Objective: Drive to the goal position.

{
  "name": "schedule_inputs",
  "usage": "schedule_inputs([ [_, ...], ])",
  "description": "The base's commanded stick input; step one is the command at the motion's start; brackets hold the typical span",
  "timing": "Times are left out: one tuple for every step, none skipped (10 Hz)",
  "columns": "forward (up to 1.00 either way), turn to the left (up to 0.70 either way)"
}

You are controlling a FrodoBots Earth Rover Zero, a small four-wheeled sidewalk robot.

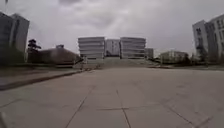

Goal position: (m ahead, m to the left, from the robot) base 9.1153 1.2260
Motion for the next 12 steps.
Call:
schedule_inputs([
  [0.70, -0.01],
  [0.70, -0.01],
  [0.70, -0.01],
  [0.70, -0.01],
  [0.70, -0.01],
  [0.70, -0.01],
  [0.70, -0.01],
  [0.70, -0.01],
  [0.70, -0.01],
  [0.70, -0.01],
  [0.70, -0.01],
  [0.70, -0.01],
])
